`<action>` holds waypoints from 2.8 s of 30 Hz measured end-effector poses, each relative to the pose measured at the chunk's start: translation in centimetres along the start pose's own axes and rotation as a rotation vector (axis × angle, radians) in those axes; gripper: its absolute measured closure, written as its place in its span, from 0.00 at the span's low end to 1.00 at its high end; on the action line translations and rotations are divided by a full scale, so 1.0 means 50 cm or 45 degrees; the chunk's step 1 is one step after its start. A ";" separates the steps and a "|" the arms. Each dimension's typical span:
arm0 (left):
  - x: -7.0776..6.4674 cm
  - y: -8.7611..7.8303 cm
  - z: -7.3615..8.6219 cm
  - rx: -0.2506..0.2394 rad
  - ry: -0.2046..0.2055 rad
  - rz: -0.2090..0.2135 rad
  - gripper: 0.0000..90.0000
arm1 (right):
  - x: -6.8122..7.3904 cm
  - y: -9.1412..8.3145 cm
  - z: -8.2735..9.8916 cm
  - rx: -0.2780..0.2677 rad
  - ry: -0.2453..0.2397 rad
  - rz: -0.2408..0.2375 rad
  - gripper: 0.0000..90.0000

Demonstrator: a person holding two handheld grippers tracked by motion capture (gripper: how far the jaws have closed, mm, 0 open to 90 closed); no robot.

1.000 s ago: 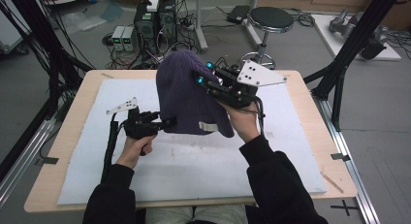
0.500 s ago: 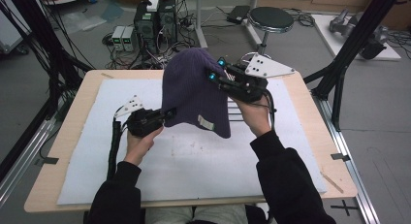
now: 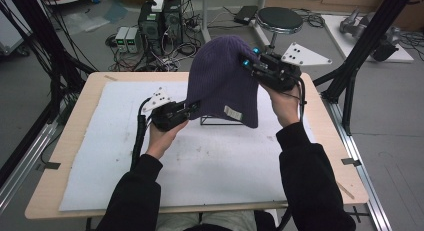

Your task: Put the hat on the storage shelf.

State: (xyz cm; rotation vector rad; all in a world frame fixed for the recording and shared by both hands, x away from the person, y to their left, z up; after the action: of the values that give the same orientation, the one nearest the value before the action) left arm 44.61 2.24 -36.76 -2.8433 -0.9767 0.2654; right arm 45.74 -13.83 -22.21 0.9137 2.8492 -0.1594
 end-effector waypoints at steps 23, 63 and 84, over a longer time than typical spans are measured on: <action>0.020 0.052 -0.130 -0.190 0.026 -0.064 0.91 | -0.139 0.018 -0.063 -0.048 -0.063 0.102 0.83; 0.046 0.128 -0.050 -0.026 0.039 -0.068 0.89 | -0.171 0.063 0.012 0.217 -0.111 0.077 0.81; 0.046 0.134 -0.006 0.036 0.057 -0.070 0.89 | -0.151 0.055 0.050 0.302 -0.089 0.066 0.81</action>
State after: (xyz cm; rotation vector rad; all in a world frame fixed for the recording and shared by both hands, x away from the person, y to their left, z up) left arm 50.47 -1.59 -37.93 -2.7791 -1.0323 0.2075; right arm 53.67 -16.27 -23.54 1.0009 2.7799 -0.5219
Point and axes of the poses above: each handheld gripper's, and its own axes: y roughly forward along the jaws, z roughly out of its underside, x roughly to its left, the point moved 10 cm from there along y, roughly forward along the jaws, and after that the axes turned 7 degrees about x, right-handed, at the moved point
